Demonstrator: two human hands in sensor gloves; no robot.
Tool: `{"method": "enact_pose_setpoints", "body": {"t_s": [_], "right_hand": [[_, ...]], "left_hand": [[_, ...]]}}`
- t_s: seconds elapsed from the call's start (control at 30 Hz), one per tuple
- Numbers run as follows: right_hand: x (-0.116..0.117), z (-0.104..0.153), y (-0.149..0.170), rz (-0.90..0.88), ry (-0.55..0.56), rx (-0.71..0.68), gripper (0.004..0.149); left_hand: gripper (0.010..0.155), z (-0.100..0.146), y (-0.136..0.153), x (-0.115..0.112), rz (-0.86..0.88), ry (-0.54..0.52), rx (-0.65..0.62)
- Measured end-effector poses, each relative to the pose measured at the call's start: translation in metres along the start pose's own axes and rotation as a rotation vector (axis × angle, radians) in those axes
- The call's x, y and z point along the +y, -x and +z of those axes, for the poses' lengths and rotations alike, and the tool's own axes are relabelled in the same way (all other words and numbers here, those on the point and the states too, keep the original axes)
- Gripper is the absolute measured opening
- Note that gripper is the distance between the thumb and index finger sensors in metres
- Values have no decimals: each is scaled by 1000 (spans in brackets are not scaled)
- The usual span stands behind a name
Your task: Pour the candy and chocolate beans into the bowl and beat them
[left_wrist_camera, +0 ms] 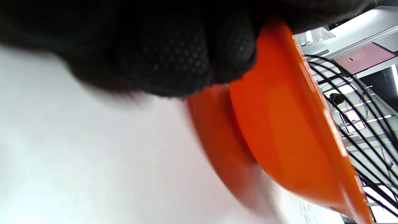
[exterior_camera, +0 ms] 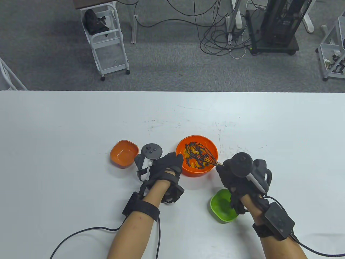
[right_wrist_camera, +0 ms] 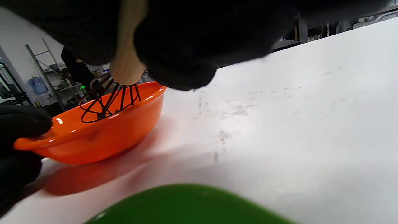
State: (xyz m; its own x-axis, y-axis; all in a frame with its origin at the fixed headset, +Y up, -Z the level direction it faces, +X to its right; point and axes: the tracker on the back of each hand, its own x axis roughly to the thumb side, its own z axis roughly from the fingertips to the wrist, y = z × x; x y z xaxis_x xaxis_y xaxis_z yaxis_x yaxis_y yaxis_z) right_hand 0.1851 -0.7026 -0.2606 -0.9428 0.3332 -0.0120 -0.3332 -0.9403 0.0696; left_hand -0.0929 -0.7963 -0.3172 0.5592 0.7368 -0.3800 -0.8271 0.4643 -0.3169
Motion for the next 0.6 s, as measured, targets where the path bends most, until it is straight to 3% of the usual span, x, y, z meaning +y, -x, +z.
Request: {"method": "enact_pose_setpoints", "body": {"t_s": [0.2, 0.37, 0.6], "right_hand": [[-14, 11, -14, 52, -63, -62, 56], [-31, 13, -7, 161, 1, -35, 56], [-9, 1, 1, 85, 67, 54, 58]], "left_hand": [[49, 0, 1, 1, 12, 2, 5], [49, -1, 1, 1, 11, 5, 2], [48, 0, -1, 0, -14, -3, -7]]}}
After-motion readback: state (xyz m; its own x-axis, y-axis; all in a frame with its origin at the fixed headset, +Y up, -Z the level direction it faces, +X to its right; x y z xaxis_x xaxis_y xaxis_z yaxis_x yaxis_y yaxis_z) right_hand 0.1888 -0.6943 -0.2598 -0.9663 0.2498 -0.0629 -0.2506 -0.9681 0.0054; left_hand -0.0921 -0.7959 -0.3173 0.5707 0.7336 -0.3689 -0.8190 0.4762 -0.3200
